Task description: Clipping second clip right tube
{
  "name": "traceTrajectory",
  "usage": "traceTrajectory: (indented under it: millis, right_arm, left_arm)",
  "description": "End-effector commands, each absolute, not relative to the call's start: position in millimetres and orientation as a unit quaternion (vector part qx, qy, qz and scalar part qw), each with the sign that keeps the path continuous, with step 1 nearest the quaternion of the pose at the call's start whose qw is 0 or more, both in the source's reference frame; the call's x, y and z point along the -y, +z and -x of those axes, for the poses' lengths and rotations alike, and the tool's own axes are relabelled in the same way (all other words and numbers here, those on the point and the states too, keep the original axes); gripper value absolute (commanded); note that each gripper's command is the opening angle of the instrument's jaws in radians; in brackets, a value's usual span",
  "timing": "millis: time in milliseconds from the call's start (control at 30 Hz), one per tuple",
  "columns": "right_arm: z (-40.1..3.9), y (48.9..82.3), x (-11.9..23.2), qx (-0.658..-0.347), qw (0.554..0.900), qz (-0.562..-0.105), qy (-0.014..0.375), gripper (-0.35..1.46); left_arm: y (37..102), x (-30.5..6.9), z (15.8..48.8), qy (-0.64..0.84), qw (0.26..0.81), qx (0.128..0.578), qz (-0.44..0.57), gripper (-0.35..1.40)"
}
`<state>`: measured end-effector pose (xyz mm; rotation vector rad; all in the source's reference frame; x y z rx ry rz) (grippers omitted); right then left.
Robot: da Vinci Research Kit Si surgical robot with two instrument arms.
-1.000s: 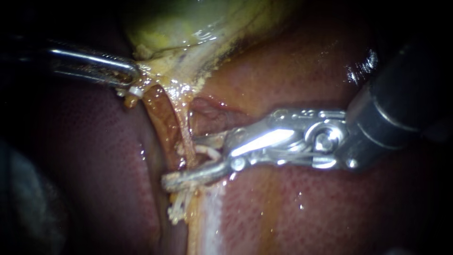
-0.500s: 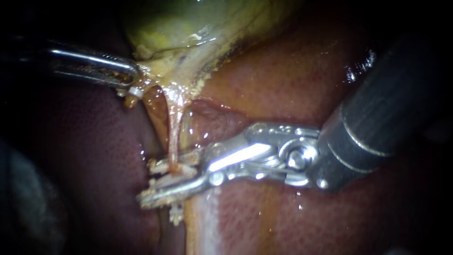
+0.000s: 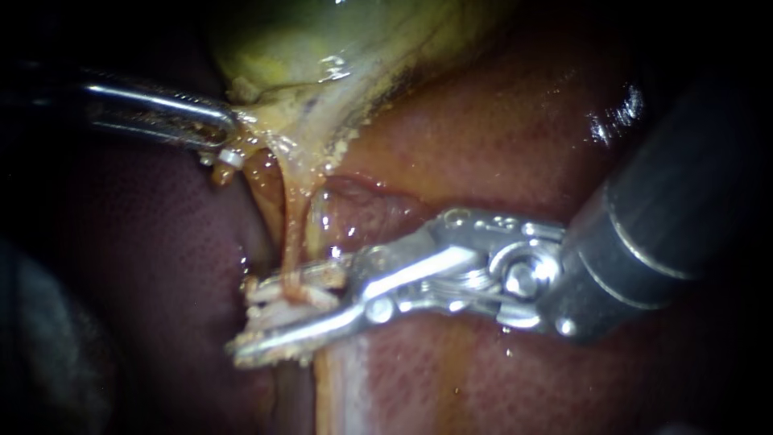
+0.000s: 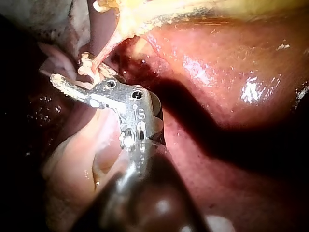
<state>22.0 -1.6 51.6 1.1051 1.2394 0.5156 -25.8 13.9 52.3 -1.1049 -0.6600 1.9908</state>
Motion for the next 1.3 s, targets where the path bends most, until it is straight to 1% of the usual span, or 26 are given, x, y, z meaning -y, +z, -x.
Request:
traceTrajectory:
  millis: [33,167,300,467,767,867,900,933,1100,1300]
  right_arm:
    - [-22.0,51.3,1.7,-0.546,0.643,-0.488,0.225,0.46]
    - [-22.2,50.4,2.0,-0.548,0.639,-0.491,0.224,0.45]
    - [-22.2,50.4,2.0,-0.547,0.639,-0.494,0.220,0.42]
    - [-22.1,50.5,1.9,-0.547,0.639,-0.494,0.219,0.32]
    - [-21.8,51.1,1.4,-0.543,0.637,-0.498,0.226,0.00]
    - [-21.5,51.4,1.3,-0.535,0.633,-0.505,0.240,-0.16]
    - [-21.4,51.5,1.2,-0.530,0.632,-0.509,0.247,-0.28]
    - [-21.3,51.6,1.1,-0.526,0.629,-0.514,0.252,-0.35]
    - [-20.7,51.7,1.3,-0.517,0.626,-0.522,0.264,-0.35]
    - [-21.0,51.8,1.7,-0.517,0.626,-0.521,0.263,-0.35]
  left_arm:
    - [52.3,-13.9,25.8,0.778,0.376,0.258,0.432,-0.35]
    - [52.3,-13.9,25.8,0.778,0.376,0.258,0.432,-0.35]
    - [52.3,-13.9,25.8,0.778,0.376,0.258,0.432,-0.35]
    - [52.3,-13.9,25.8,0.778,0.376,0.258,0.432,-0.35]
    - [52.3,-13.9,25.9,0.778,0.376,0.258,0.432,-0.35]
    - [52.3,-13.9,25.9,0.778,0.376,0.258,0.432,-0.35]
    - [52.3,-13.9,25.9,0.778,0.376,0.258,0.432,-0.35]
    - [52.3,-13.9,25.9,0.778,0.376,0.258,0.432,-0.35]
    - [52.3,-13.9,25.9,0.778,0.376,0.258,0.432,-0.35]
    - [52.4,-14.0,25.9,0.778,0.376,0.258,0.432,-0.35]
